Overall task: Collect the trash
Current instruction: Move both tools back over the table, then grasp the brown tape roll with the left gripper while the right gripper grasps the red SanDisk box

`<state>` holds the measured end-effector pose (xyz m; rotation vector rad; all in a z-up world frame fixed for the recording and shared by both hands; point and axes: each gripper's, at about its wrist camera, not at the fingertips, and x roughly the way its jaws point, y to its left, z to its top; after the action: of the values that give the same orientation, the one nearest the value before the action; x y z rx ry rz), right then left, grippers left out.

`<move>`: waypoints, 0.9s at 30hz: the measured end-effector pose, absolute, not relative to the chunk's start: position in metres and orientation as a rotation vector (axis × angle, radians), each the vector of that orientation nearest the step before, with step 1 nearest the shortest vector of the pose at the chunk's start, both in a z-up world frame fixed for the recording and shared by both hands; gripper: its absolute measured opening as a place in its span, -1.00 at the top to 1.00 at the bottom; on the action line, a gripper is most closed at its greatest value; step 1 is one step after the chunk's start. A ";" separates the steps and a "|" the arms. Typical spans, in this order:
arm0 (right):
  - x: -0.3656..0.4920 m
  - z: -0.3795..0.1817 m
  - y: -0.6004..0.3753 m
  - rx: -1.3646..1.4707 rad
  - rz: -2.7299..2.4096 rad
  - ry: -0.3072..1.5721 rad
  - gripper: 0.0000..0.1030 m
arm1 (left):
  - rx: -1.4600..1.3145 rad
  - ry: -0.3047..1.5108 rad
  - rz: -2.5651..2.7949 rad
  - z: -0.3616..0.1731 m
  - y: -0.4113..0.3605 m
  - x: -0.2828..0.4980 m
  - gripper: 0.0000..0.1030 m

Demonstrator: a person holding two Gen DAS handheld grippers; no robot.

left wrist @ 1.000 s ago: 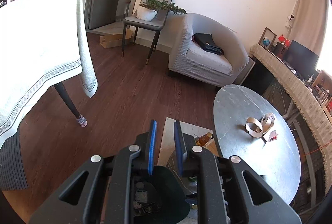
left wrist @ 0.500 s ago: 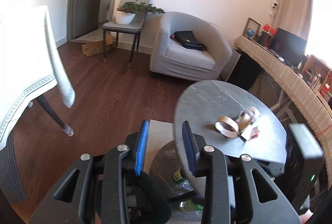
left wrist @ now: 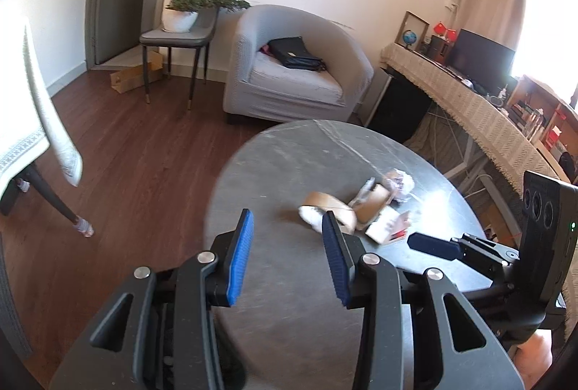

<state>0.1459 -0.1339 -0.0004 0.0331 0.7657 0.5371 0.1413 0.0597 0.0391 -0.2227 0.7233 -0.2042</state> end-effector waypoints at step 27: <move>0.153 -0.027 -0.217 0.211 0.446 0.803 -0.20 | -0.521 0.869 -0.251 -0.027 0.011 0.212 0.61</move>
<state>0.1532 -0.2174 -0.0271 0.2112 0.8031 0.4461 0.2120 0.0108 -0.0268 -0.5211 0.8694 -0.2513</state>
